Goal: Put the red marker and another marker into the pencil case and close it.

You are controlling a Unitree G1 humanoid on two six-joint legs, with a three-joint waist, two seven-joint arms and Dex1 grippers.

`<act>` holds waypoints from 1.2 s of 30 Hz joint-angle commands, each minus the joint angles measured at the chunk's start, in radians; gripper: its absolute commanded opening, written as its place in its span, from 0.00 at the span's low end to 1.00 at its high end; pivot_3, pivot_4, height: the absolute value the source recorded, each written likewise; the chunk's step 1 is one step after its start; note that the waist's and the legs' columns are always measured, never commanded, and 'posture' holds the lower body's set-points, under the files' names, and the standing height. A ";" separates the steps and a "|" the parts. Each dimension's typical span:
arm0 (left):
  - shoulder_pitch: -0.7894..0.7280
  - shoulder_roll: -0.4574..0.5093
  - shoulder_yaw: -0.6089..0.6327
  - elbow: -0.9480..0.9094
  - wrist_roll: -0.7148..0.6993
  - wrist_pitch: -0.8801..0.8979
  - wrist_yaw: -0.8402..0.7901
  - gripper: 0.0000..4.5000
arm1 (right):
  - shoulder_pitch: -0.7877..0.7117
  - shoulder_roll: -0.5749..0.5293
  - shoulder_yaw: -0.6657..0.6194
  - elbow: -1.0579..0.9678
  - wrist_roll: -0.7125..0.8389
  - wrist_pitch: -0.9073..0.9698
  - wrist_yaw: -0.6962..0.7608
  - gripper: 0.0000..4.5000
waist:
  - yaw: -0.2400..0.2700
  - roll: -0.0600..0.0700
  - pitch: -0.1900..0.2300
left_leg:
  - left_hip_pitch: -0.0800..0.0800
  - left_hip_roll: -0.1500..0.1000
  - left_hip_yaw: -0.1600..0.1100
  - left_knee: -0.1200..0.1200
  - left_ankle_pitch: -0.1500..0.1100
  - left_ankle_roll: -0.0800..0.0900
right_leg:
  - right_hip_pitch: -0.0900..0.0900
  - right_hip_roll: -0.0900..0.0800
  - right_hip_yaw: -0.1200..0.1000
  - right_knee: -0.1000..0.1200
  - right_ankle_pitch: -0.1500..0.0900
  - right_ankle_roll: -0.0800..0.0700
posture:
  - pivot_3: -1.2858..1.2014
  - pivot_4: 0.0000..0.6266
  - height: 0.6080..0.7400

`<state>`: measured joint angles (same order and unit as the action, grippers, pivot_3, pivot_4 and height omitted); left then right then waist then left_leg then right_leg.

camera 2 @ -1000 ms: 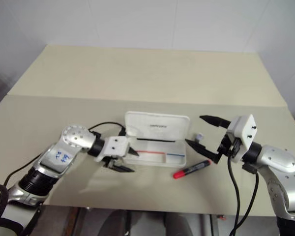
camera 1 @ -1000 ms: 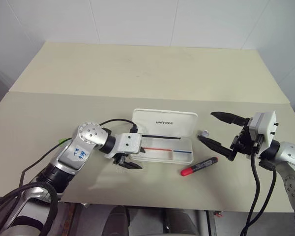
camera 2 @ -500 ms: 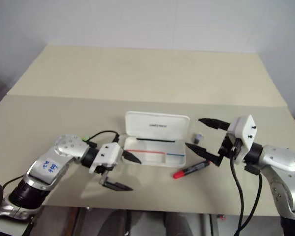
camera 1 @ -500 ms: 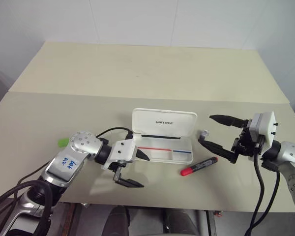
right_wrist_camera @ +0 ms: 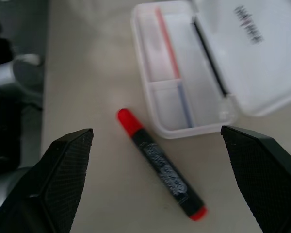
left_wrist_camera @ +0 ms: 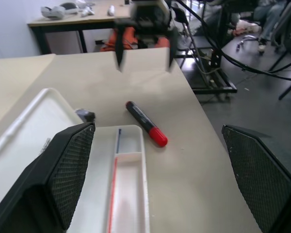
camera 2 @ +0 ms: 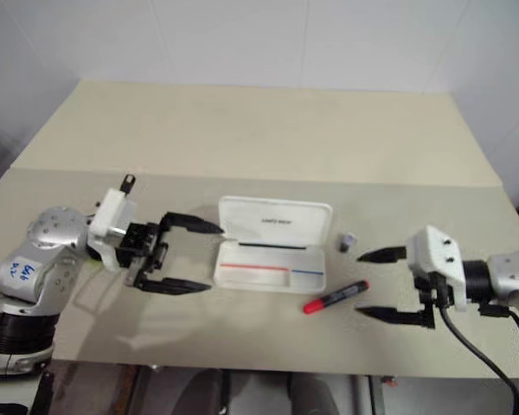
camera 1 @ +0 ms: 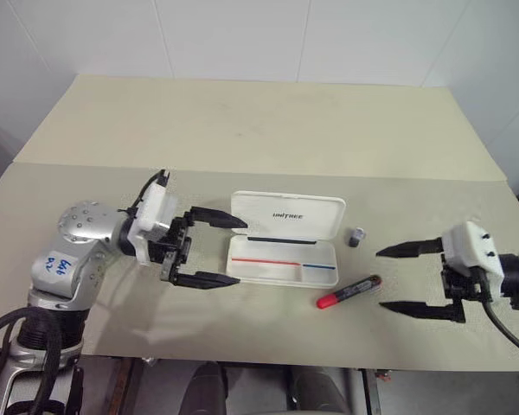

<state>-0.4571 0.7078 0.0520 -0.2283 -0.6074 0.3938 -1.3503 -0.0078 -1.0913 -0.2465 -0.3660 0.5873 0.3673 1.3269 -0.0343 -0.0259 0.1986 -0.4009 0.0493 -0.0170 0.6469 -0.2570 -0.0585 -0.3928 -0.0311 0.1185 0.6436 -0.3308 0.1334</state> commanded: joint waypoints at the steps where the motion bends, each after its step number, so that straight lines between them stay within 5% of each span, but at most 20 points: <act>1: 0.016 0.067 0.039 0.010 -0.007 -0.023 -0.050 0.99 | -0.076 0.031 0.114 0.027 -0.038 -0.044 0.047 1.00 | -0.005 -0.001 0.000 | 0.000 0.000 0.000 0.000 0.000 0.000 | 0.000 0.000 0.000 0.000 0.000 0.000 | 0.52 0.24 1.00; 9: 0.047 0.210 0.085 0.092 0.040 -0.103 -0.121 0.99 | -0.234 0.097 0.329 0.196 -0.186 -0.145 0.124 1.00 | -0.004 -0.001 0.002 | 0.000 0.000 0.001 -0.001 0.000 0.000 | -0.001 0.000 0.000 -0.001 -0.001 -0.001 | 0.52 0.24 1.00; 20: 0.080 0.234 0.131 0.082 0.046 -0.130 -0.081 0.99 | -0.392 0.109 0.504 0.465 -0.490 -0.398 0.141 1.00 | 0.000 -0.001 0.002 | 0.000 0.001 0.002 0.000 -0.001 0.000 | -0.002 0.000 -0.001 0.000 -0.001 -0.002 | 0.52 0.24 1.00; 32: 0.087 0.220 0.122 0.079 0.054 -0.149 -0.046 1.00 | -0.405 0.112 0.492 0.361 -0.488 -0.345 0.130 0.13 | -0.006 -0.001 0.002 | 0.001 0.002 0.003 0.001 0.000 0.000 | -0.001 0.000 0.000 0.000 0.001 -0.005 | 0.52 0.24 1.00; 36: 0.082 0.217 0.113 0.098 0.066 -0.167 -0.047 1.00 | -0.379 0.060 0.433 0.337 -0.465 -0.326 0.129 0.13 | -0.006 -0.001 0.002 | 0.001 0.002 0.003 0.000 0.000 0.000 | -0.001 0.000 -0.001 0.001 0.001 -0.004 | 0.52 0.24 1.00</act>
<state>-0.3761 0.9198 0.1532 -0.1227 -0.5453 0.2462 -1.3983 -0.3930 -0.9868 0.2440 -0.0120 0.1099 0.0302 1.4522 -0.0408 -0.0271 0.2006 -0.4000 0.0512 -0.0144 0.6468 -0.2569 -0.0588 -0.3941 -0.0314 0.1178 0.6442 -0.3297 0.1292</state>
